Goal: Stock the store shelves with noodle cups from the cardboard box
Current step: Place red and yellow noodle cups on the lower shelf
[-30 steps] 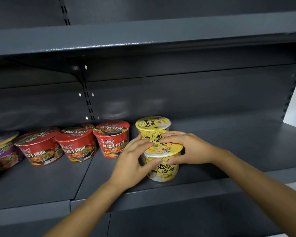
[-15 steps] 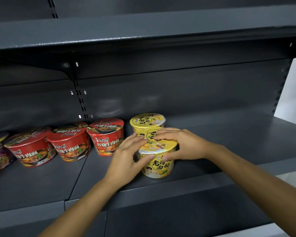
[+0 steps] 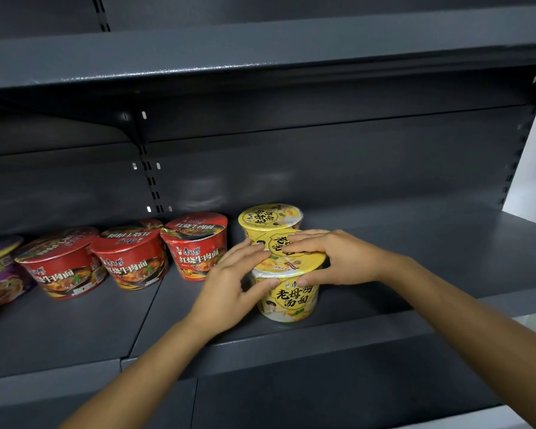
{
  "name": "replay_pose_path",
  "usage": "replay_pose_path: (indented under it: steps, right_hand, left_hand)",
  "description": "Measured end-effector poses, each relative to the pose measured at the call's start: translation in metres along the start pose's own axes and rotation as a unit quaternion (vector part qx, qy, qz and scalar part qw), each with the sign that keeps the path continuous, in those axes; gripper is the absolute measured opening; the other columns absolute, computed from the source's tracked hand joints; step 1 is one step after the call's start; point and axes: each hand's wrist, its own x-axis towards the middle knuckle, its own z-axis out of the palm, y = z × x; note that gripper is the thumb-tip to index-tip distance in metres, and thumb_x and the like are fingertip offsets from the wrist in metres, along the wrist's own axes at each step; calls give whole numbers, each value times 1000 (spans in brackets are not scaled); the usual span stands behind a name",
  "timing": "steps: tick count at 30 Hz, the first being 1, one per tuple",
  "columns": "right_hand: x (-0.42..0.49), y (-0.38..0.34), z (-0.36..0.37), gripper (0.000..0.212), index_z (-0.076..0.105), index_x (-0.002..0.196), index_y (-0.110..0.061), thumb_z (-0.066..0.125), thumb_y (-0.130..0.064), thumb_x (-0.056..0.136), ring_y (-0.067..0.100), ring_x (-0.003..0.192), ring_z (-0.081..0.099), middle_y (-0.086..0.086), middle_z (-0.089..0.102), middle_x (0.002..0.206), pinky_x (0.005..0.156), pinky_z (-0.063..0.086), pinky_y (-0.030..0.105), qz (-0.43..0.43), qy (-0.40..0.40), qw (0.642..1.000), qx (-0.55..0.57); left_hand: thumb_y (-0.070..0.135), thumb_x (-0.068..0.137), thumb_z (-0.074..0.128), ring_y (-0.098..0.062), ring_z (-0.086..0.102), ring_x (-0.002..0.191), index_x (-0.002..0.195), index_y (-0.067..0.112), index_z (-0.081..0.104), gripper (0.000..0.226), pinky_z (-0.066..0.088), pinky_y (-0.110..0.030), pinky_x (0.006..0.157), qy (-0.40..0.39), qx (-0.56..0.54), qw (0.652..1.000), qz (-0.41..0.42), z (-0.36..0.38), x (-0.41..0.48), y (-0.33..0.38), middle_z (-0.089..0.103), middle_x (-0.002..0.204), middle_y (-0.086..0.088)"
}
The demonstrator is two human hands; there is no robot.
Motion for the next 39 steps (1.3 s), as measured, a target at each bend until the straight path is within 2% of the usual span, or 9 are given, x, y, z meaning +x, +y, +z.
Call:
replay_pose_path:
  steps: [4,8,14,21,24,28,31,36,39]
  right_hand:
    - [0,-1,1,69,42,139,-38,67,-55,78,1,141,20,-13,31,152,117,15,25,5,4,1000,-8]
    - [0,0,2,68,42,140,-37,67,-54,78,1,141,20,-12,32,152,112,14,18,1,7,1000,-14]
    - [0,1,3,69,43,139,-38,68,-54,77,1,141,20,-12,31,152,118,17,26,2,9,1000,-1]
    - [-1,1,5,69,43,139,-36,68,-53,77,1,141,20,-11,31,152,116,16,22,3,12,1000,8]
    - [-1,-4,3,63,45,138,-34,61,-54,80,0,139,23,-9,35,150,116,19,23,7,23,999,30]
    - [4,-17,-3,40,54,133,-25,45,-39,96,-6,127,32,-6,46,143,104,20,8,1,75,997,37]
    - [11,-34,-6,37,58,129,-21,44,-36,98,-5,122,39,-7,53,137,95,22,-1,-14,93,995,24]
    - [27,-73,3,36,58,129,-21,51,-34,96,4,126,45,-5,55,135,105,31,18,-58,85,995,1]
    - [36,-103,13,35,59,128,-22,54,-32,94,7,125,47,-5,57,133,103,32,19,-84,79,993,-2]
  left_hand:
    - [73,81,45,-3,32,137,128,23,57,70,19,-7,109,-5,-7,1000,-1,-1,1,-2,49,134,13]
    - [72,81,44,-2,30,137,129,24,56,69,18,-7,110,-4,-9,1000,0,0,1,-3,48,135,13]
    - [73,81,43,-2,28,138,130,25,55,70,16,-6,110,-5,-7,1000,-8,1,0,-1,47,136,14]
    - [77,79,39,-4,26,140,132,24,54,76,12,-4,109,-9,3,1000,-25,0,-2,5,43,138,15]
    - [77,79,39,-2,22,141,138,23,47,81,8,-4,109,-19,18,999,-29,-3,-4,8,37,143,15]
    - [63,85,36,2,22,139,140,20,46,70,9,-4,109,-9,23,999,-48,-14,-8,11,39,143,14]
    - [60,87,33,2,26,135,137,19,48,67,10,-2,107,7,38,997,-60,-25,-14,11,45,139,10]
    - [60,86,31,-4,34,132,137,17,49,69,16,-9,106,13,79,993,-84,-53,-32,10,48,141,3]
    - [57,87,34,-14,41,130,134,14,52,66,23,-18,106,24,98,990,-97,-76,-50,10,53,136,-1]
